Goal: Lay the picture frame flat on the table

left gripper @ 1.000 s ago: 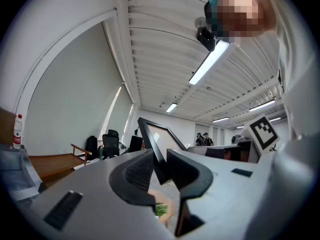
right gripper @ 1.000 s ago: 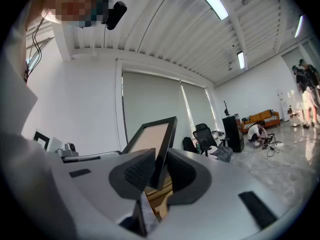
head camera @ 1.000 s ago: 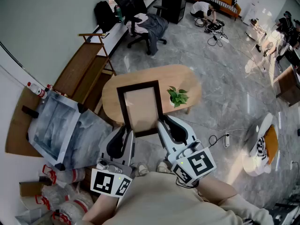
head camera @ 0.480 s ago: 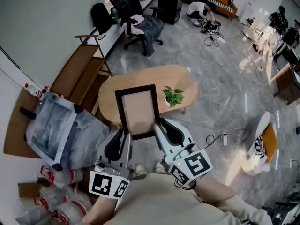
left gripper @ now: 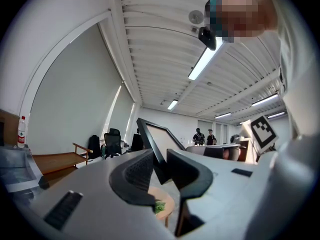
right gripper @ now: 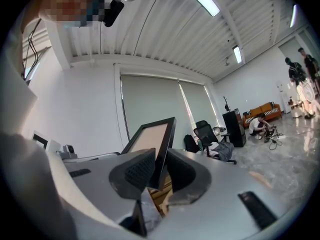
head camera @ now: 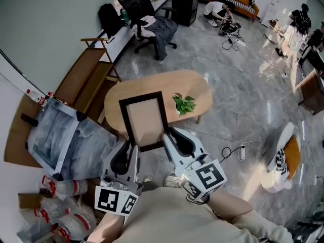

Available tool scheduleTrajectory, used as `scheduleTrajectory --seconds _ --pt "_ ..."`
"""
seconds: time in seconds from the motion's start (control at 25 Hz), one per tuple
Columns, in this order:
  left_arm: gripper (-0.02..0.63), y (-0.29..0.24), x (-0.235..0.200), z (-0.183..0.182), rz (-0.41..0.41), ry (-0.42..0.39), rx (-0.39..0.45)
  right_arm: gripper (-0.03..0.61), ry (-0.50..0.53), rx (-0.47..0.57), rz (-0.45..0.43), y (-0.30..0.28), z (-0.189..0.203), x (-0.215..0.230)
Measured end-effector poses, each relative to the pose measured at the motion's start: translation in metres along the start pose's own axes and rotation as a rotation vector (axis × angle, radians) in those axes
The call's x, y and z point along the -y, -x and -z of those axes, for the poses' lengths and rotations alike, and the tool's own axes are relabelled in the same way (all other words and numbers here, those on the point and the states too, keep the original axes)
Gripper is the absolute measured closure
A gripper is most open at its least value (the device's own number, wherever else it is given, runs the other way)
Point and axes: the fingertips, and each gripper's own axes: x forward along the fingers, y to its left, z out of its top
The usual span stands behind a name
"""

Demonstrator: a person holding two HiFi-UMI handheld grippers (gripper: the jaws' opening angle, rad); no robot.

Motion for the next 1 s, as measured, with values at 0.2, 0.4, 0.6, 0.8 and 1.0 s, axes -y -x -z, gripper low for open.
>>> scheduleTrajectory --seconds 0.2,0.4,0.6,0.8,1.0 --pt "0.531 -0.009 0.008 0.007 -0.018 0.0 -0.002 0.523 -0.024 -0.006 -0.004 0.003 0.003 0.015" --pt "0.531 -0.017 0.006 0.016 -0.032 0.016 0.0 0.523 -0.023 -0.02 -0.012 -0.001 0.01 0.024" --pt "0.531 -0.031 -0.004 0.021 -0.033 0.02 0.001 0.523 -0.024 -0.028 -0.01 -0.016 0.015 0.034" --pt "0.531 -0.051 -0.022 0.027 -0.026 0.03 -0.001 0.523 -0.001 -0.035 -0.007 -0.039 0.022 0.049" --pt "0.531 -0.077 -0.051 0.03 -0.024 0.05 -0.013 0.523 0.001 -0.058 0.005 -0.074 0.024 0.063"
